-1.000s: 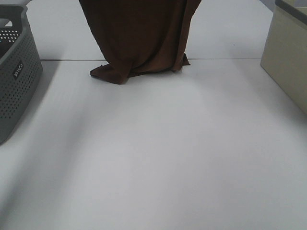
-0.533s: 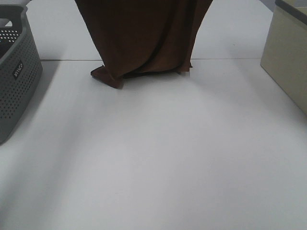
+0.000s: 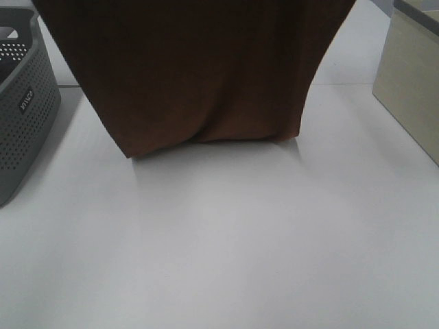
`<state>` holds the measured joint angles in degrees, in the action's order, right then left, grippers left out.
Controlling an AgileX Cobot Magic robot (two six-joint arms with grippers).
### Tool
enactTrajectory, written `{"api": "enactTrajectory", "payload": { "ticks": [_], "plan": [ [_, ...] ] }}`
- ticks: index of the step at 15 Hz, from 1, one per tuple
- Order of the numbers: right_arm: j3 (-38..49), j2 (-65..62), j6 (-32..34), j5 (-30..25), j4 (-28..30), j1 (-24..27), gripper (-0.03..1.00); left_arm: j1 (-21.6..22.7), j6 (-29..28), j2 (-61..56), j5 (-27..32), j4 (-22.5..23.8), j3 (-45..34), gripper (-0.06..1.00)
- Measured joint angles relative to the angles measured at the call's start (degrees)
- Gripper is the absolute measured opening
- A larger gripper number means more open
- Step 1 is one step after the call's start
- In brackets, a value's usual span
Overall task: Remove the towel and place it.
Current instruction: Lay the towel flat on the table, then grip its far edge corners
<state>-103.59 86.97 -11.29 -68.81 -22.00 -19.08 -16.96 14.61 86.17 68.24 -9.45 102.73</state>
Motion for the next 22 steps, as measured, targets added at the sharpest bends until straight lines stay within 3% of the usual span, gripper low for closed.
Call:
{"api": "enactTrajectory", "payload": {
  "ticks": [2,12,15,20,22],
  "plan": [
    [11.0,-6.13,0.0,0.11,-1.15,-0.06,0.01,-0.4,1.26,-6.3,-0.57,-2.06,-11.23,0.0],
    [35.81,-21.94,-4.13,0.46,-3.04,-0.06,0.01,-0.4,2.64,-17.07,-1.09,-13.46,-34.89,0.0],
    [40.74,-23.38,-4.64,0.52,-4.01,-0.06,0.01,-0.4,2.98,-17.19,-1.2,-15.36,-41.65,0.0],
    [52.88,-23.72,-4.98,0.74,-10.37,-0.17,0.01,0.17,5.39,-17.25,-0.97,-16.9,-50.99,0.0],
    [57.12,-23.84,-3.55,1.09,-10.66,-3.5,0.01,0.23,6.3,-17.25,-0.8,-17.13,-54.6,0.0]
  ]
}}
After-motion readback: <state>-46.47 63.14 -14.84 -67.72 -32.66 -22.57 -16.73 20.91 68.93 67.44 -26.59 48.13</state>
